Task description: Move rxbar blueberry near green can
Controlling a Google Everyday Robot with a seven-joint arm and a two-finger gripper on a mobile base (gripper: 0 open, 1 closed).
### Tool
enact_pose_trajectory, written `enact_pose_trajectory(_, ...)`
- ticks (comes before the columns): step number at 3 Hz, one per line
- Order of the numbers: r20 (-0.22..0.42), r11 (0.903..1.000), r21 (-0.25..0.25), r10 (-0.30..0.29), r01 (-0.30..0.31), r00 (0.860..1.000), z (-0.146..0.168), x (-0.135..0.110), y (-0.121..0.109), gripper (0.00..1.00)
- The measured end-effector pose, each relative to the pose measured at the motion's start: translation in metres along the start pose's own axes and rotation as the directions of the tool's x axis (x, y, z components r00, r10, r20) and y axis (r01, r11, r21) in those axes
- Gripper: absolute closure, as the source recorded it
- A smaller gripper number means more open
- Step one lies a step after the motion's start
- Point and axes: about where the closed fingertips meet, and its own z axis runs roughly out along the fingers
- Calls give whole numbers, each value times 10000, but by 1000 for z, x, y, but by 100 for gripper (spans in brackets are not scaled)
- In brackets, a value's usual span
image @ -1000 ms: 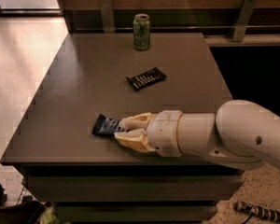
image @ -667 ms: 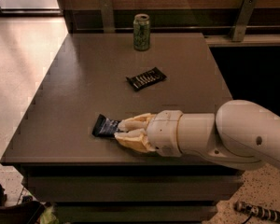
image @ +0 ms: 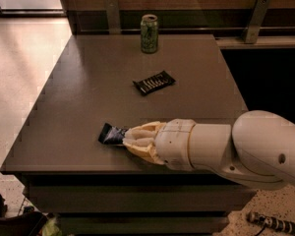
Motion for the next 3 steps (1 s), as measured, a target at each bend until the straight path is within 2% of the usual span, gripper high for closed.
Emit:
enact_pose_trajectory(1,-128,9982,373,-470,475,9988,-10,-19,-7,100)
enact_pose_trajectory(3,-159,9806,1181,-1557,1565,9877,-31,-69,-53,100)
